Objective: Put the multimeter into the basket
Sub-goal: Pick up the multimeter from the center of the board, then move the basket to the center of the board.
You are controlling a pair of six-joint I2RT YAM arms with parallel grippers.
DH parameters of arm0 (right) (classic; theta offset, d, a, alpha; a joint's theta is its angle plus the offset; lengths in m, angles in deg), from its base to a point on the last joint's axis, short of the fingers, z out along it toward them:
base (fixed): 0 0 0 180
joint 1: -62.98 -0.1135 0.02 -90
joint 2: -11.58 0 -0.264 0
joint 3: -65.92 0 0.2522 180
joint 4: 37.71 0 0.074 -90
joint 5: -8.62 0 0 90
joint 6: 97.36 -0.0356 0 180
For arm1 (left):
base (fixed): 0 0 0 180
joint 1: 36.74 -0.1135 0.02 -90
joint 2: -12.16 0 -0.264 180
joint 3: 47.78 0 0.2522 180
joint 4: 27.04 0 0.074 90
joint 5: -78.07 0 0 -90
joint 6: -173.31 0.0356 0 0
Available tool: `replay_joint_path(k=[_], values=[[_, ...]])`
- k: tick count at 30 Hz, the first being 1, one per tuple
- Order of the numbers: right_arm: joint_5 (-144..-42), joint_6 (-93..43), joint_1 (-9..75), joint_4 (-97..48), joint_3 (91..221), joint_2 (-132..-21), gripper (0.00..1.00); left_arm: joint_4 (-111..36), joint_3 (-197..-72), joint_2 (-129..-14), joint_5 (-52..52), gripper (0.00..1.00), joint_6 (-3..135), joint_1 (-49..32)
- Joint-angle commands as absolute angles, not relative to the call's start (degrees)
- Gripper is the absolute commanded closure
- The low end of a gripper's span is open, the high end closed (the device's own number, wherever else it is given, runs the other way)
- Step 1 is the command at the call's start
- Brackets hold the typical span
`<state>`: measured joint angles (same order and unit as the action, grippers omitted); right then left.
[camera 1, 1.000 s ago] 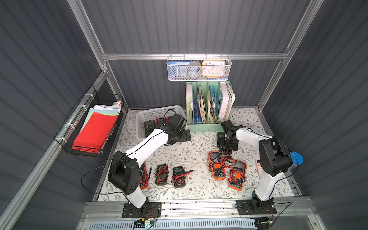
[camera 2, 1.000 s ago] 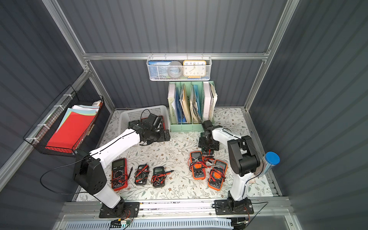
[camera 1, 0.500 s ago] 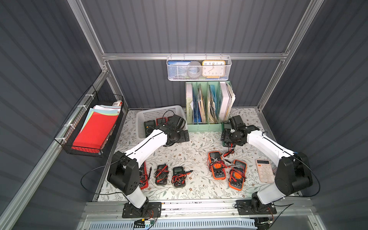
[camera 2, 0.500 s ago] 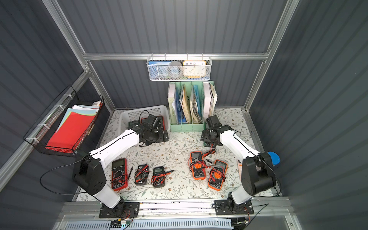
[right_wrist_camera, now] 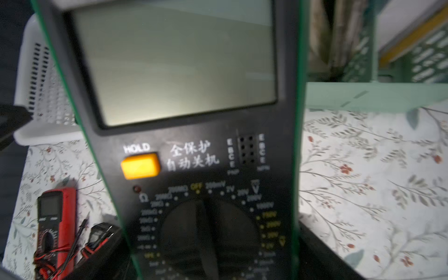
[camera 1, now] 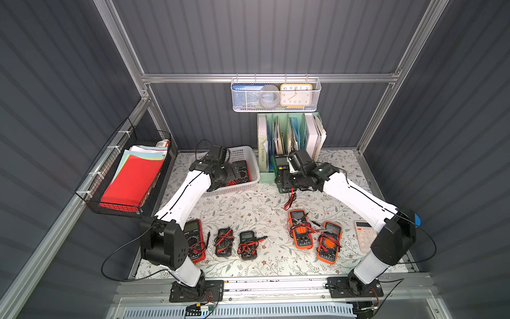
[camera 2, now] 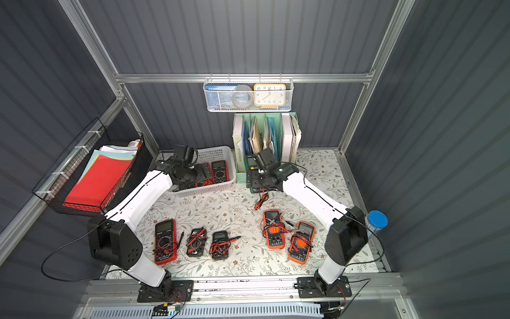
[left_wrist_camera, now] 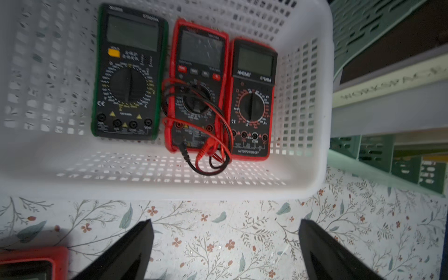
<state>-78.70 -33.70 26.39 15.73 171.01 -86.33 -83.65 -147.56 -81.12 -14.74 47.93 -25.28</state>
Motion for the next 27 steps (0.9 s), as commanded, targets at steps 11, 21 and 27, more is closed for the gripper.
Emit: replay_joint_path(k=[11,21,27], values=[[-79.48,-32.31,20.42,18.19,210.89,-114.69,0.41,-86.28,-153.13,-86.29,-12.16,0.01,48.50,-34.94],[-75.45,-31.04,20.86,12.59,231.12,-135.21,0.40,-85.71,-151.19,-84.87,-12.67,0.01,47.25,-36.48],[-75.06,-31.43,21.56,11.45,234.55,-141.08,0.40,-85.60,-150.23,-85.65,-11.54,0.01,47.27,-36.48]])
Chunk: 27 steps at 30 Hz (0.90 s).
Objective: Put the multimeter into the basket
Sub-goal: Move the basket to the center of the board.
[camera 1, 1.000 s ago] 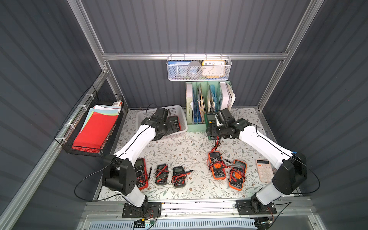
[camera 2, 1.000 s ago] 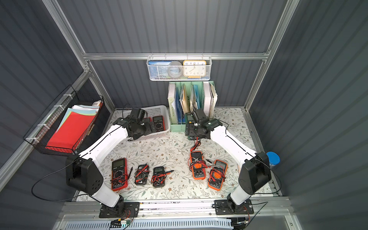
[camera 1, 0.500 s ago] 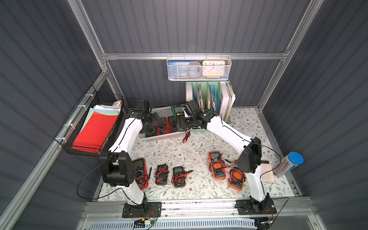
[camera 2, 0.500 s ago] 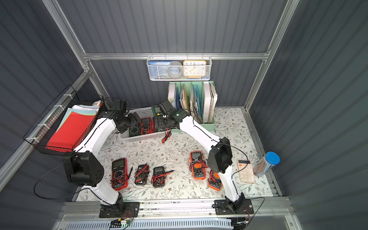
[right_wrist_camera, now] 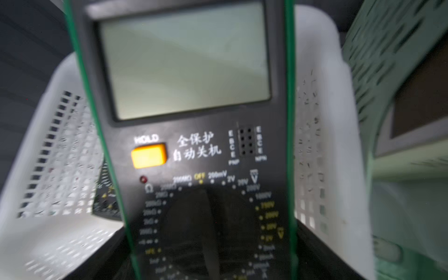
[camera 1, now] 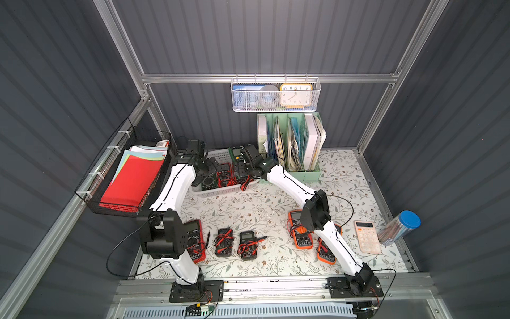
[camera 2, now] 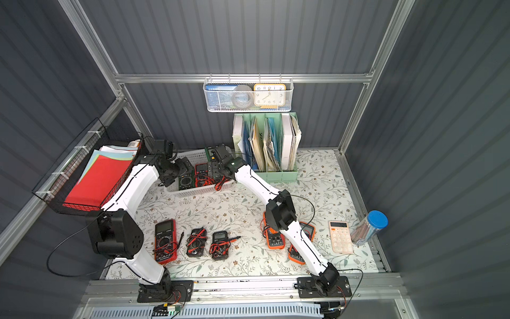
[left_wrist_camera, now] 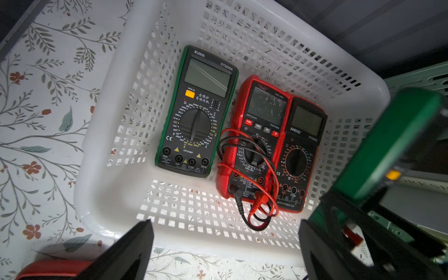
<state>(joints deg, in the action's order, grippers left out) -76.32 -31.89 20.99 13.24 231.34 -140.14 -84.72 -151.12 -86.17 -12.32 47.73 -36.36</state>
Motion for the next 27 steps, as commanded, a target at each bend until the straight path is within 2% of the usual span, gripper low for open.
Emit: replay_joint_path(k=[1,8,27], values=[[-75.22,-31.59,21.50,11.75,234.61,-141.45,0.40,-85.56,-149.99,-85.75,-11.47,0.01,47.28,-36.48],[-77.07,-31.96,20.97,15.08,231.12,-141.04,0.41,-84.92,-149.39,-86.96,-11.23,0.01,47.15,-36.48],[-75.96,-35.51,15.62,11.49,201.68,-124.91,0.42,-85.03,-148.42,-86.80,-12.27,0.01,47.23,-36.48]])
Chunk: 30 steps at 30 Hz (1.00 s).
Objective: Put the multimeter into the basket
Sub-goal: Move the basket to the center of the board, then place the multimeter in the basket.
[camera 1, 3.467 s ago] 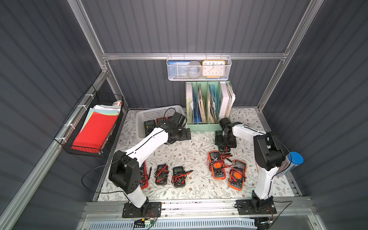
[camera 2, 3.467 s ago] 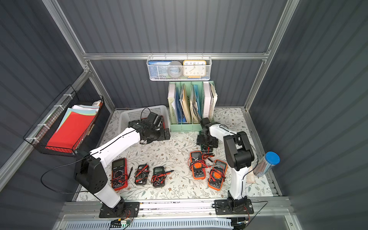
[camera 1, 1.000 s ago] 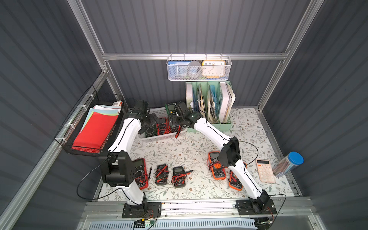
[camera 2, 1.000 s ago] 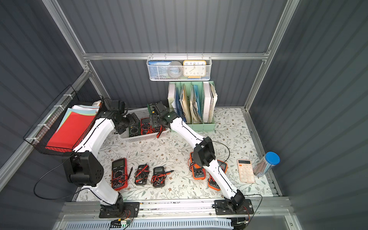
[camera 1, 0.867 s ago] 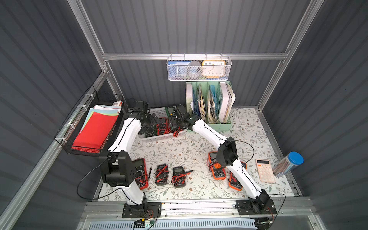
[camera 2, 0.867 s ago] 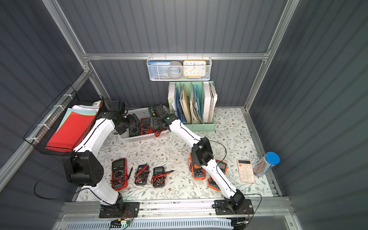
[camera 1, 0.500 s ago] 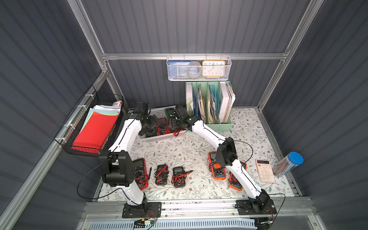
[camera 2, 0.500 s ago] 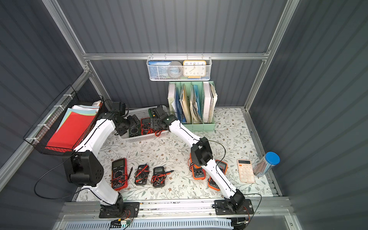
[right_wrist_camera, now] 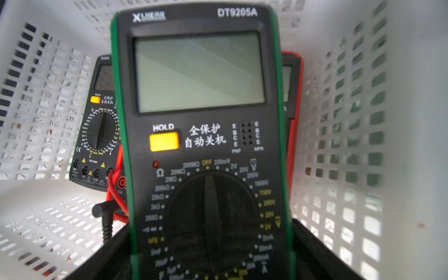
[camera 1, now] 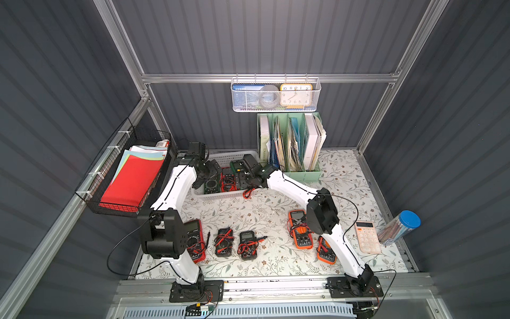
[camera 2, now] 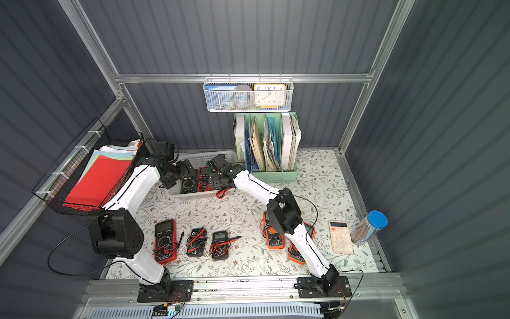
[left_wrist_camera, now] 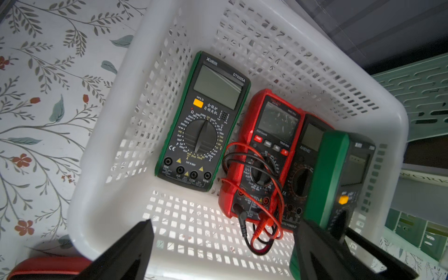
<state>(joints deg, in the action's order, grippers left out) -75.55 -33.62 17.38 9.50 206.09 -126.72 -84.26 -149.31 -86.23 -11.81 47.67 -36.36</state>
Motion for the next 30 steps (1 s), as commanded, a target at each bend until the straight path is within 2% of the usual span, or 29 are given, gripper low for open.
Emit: replay_joint_path(k=[1,6,11,17,24,30], values=[[-75.77,-35.91,15.31,10.55,199.29,-123.63,0.42,-85.01,-148.31,-86.72,-12.28,0.01,47.24,-36.48],[-74.98,-38.05,14.25,7.81,192.56,-118.33,0.42,-85.06,-148.31,-86.75,-12.28,0.01,47.52,-36.48],[-70.19,-39.73,14.22,8.26,195.38,-117.17,0.42,-85.03,-148.04,-86.72,-12.37,0.01,47.62,-36.53],[-63.41,-43.00,14.29,9.57,201.61,-120.72,0.42,-84.87,-147.60,-86.59,-12.27,0.01,47.48,-36.49],[-63.03,-45.39,14.89,13.65,209.70,-128.29,0.39,-84.92,-147.57,-86.54,-12.11,0.01,47.51,-36.50],[-60.56,-46.98,15.07,15.54,210.72,-130.31,0.38,-84.91,-147.67,-86.46,-12.06,0.01,47.61,-36.48]])
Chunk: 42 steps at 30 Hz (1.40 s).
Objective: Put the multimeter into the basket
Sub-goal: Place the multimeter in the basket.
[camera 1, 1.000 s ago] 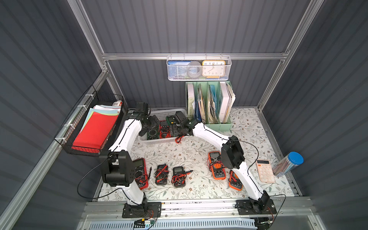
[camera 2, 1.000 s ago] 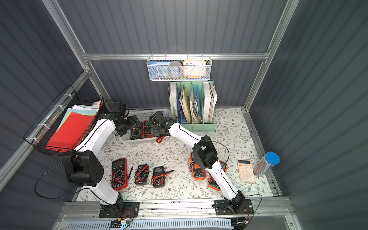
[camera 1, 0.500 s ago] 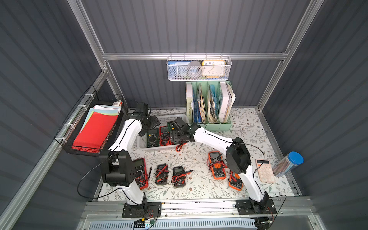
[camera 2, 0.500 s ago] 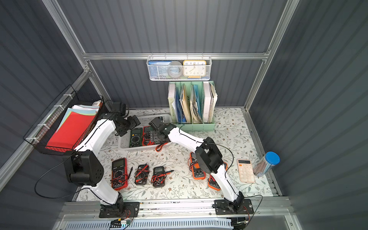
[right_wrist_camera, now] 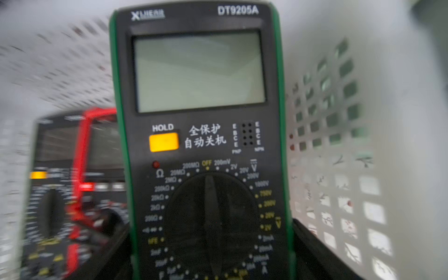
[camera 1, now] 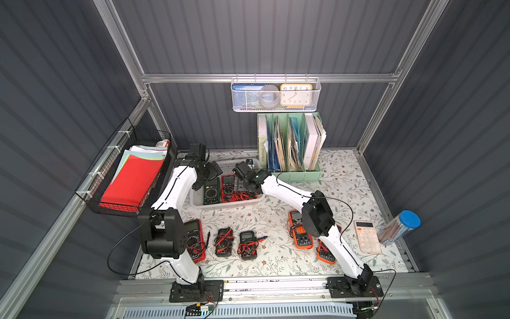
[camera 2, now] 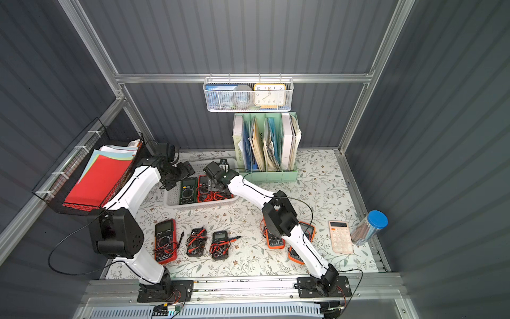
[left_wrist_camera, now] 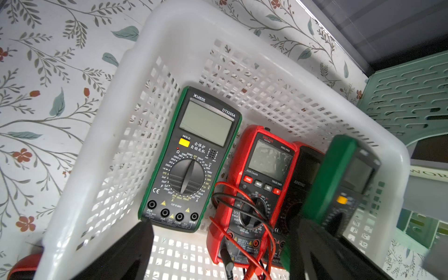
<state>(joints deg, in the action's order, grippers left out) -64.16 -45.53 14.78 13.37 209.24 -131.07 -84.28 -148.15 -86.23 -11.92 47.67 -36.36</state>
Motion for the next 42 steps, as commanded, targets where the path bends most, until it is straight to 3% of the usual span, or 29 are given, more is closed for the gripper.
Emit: replay_joint_path(k=[1,3,7,17,26,31,42], values=[[-60.06,-47.16,15.16,15.71,210.64,-130.38,0.37,-84.92,-147.67,-86.46,-12.10,0.01,47.59,-36.49],[-59.81,-47.20,15.21,15.85,210.34,-130.50,0.29,-84.91,-147.83,-86.43,-12.02,0.01,47.56,-36.50],[-60.54,-47.52,15.60,16.27,210.74,-130.79,0.01,-84.81,-148.06,-86.70,-11.77,0.01,47.48,-36.48],[-69.46,-43.49,15.70,14.55,213.04,-127.41,0.01,-85.00,-152.37,-86.30,-10.59,0.01,51.92,-36.48],[-72.92,-39.49,14.67,12.87,210.09,-115.67,0.01,-86.63,-151.45,-81.60,-6.90,0.01,52.63,-34.74],[-71.57,-39.82,14.64,9.96,197.25,-104.00,0.01,-88.19,-146.45,-75.64,-9.27,0.01,52.16,-29.10],[-67.25,-41.39,15.81,9.33,155.53,-75.66,0.01,-85.21,-125.43,-59.35,-12.10,0.01,43.62,-18.49]])
